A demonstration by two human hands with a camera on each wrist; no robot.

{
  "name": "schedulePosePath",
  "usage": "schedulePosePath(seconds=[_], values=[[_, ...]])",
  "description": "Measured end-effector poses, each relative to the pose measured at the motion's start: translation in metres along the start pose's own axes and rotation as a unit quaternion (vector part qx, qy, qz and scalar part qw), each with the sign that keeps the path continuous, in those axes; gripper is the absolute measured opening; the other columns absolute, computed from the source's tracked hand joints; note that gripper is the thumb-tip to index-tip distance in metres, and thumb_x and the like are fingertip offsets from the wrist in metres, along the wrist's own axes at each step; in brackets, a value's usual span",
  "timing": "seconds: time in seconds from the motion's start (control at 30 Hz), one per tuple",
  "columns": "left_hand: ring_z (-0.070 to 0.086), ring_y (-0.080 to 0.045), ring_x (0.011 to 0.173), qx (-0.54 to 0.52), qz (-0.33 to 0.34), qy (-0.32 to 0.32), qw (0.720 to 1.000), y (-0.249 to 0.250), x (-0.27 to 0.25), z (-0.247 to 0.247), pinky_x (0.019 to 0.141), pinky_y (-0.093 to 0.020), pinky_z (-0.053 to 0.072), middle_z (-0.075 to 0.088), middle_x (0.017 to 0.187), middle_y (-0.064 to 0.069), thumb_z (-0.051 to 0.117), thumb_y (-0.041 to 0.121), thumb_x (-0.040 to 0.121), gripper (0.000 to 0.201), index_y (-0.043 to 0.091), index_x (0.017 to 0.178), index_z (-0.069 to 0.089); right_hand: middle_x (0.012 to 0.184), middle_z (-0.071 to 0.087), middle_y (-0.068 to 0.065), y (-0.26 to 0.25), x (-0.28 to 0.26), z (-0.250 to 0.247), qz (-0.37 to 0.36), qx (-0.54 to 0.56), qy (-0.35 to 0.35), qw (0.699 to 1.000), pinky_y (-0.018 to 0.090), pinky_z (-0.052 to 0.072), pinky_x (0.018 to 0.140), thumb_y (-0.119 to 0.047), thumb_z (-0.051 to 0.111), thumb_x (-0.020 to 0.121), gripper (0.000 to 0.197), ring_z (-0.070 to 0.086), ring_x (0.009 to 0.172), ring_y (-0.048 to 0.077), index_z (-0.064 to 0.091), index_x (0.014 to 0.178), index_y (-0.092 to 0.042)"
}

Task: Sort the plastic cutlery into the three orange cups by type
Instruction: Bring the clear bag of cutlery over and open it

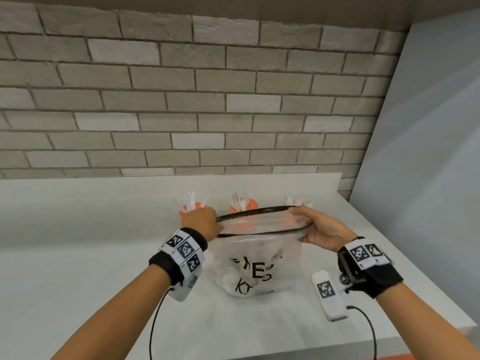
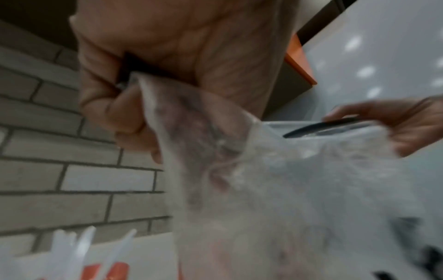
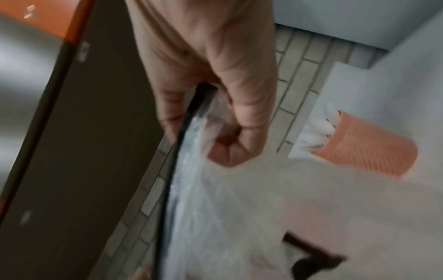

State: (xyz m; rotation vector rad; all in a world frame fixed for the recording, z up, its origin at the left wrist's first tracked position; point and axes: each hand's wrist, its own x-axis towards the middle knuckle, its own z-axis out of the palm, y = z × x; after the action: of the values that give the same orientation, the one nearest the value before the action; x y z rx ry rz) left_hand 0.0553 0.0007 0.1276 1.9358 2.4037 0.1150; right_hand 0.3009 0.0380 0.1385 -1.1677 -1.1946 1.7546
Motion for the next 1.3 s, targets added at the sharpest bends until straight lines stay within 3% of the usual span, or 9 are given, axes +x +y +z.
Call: schedulePosePath(seconds=[0.13, 0.27, 0.33, 0.67, 0.73, 0.9, 1.03, 1.2, 1.3], values=[[0.061, -0.031, 0.091, -0.356, -0.108, -0.047, 0.927, -0.003, 0.012, -0.006, 0.079, -0.036, 0.051, 0.060, 0.102, -0.015, 0.044, 0.015, 0.094, 0.020, 0.004, 0.103, 0.058, 0.103, 0.062, 0.001, 0.019, 0.000, 0.003, -0.067, -0.318, 0.012, 0.946, 0.018, 0.049, 0.074, -0.009, 0.071, 0.078, 0.041, 0.058, 0.096, 0.017, 0.054, 0.115, -0.013], [0.052, -0.023, 0.072, -0.793, -0.230, -0.146, 0.545, 0.007, 0.009, 0.016, 0.087, -0.043, 0.050, 0.054, 0.082, -0.013, 0.032, -0.003, 0.095, 0.023, 0.003, 0.081, 0.050, 0.087, 0.058, 0.012, 0.046, 0.005, 0.006, -0.010, -0.455, -0.011, 0.890, 0.023, 0.046, 0.053, -0.020, 0.063, 0.085, 0.037, 0.055, 0.072, 0.021, 0.059, 0.110, 0.007], [0.039, -0.012, 0.059, -0.822, -0.267, -0.151, 0.480, 0.005, 0.012, 0.033, 0.068, -0.030, 0.053, 0.041, 0.067, -0.005, 0.033, -0.005, 0.093, 0.028, 0.006, 0.071, 0.046, 0.087, 0.059, 0.012, 0.053, 0.008, 0.000, 0.027, -0.431, -0.030, 0.901, 0.021, 0.047, 0.049, -0.028, 0.060, 0.089, 0.040, 0.054, 0.066, 0.019, 0.058, 0.114, 0.003], [0.052, -0.020, 0.088, -0.281, -0.016, -0.308, 0.909, 0.005, -0.014, 0.063, 0.070, -0.027, 0.043, 0.061, 0.109, -0.010, 0.063, 0.054, 0.079, 0.066, 0.003, 0.120, 0.054, 0.061, 0.069, 0.020, 0.026, 0.009, -0.024, 0.078, 0.215, 0.038, 0.973, 0.041, 0.053, 0.040, 0.000, 0.028, 0.096, 0.026, 0.068, 0.049, 0.028, 0.053, 0.090, 0.005], [0.054, -0.023, 0.092, -0.354, -0.048, -0.319, 0.878, 0.003, -0.014, 0.066, 0.076, -0.029, 0.045, 0.061, 0.114, -0.013, 0.062, 0.047, 0.083, 0.062, 0.002, 0.124, 0.052, 0.053, 0.066, 0.016, 0.031, 0.009, -0.014, 0.076, 0.239, 0.054, 0.967, 0.034, 0.053, 0.038, 0.000, 0.028, 0.095, 0.026, 0.065, 0.043, 0.023, 0.053, 0.087, 0.004], [0.063, -0.018, 0.053, -0.739, -0.253, -0.253, 0.572, -0.015, -0.003, 0.057, 0.051, -0.027, 0.055, 0.065, 0.059, -0.005, 0.051, 0.028, 0.093, 0.022, 0.011, 0.078, 0.055, 0.053, 0.053, -0.005, 0.059, 0.015, -0.014, 0.056, -0.122, 0.036, 0.990, 0.018, 0.043, 0.044, -0.021, 0.055, 0.091, 0.010, 0.049, 0.047, 0.007, 0.059, 0.090, -0.012], [0.051, -0.020, 0.045, -0.800, -0.278, -0.209, 0.489, -0.010, 0.007, 0.062, 0.047, -0.034, 0.049, 0.051, 0.053, -0.007, 0.040, 0.006, 0.093, 0.027, 0.007, 0.066, 0.044, 0.052, 0.053, -0.017, 0.079, 0.003, -0.004, 0.028, -0.414, -0.094, 0.905, 0.011, 0.036, 0.050, -0.037, 0.067, 0.083, 0.024, 0.048, 0.050, -0.003, 0.056, 0.070, -0.019], [0.057, -0.019, 0.047, -0.816, -0.285, -0.169, 0.473, 0.003, 0.003, 0.092, 0.059, -0.032, 0.053, 0.056, 0.049, -0.011, 0.040, 0.017, 0.098, 0.026, 0.002, 0.080, 0.053, 0.043, 0.051, -0.016, 0.094, 0.006, -0.011, 0.062, -0.310, -0.074, 0.946, 0.009, 0.034, 0.044, -0.031, 0.053, 0.093, 0.035, 0.045, 0.040, -0.004, 0.051, 0.061, -0.017], [0.066, -0.025, 0.079, -0.712, -0.199, -0.170, 0.652, 0.006, -0.002, 0.096, 0.070, -0.035, 0.056, 0.070, 0.092, -0.015, 0.058, 0.029, 0.090, 0.029, 0.003, 0.104, 0.062, 0.061, 0.069, -0.004, 0.091, 0.009, -0.028, 0.107, -0.010, 0.004, 0.994, 0.020, 0.052, 0.049, -0.022, 0.045, 0.097, 0.022, 0.064, 0.054, 0.006, 0.058, 0.082, -0.012]])
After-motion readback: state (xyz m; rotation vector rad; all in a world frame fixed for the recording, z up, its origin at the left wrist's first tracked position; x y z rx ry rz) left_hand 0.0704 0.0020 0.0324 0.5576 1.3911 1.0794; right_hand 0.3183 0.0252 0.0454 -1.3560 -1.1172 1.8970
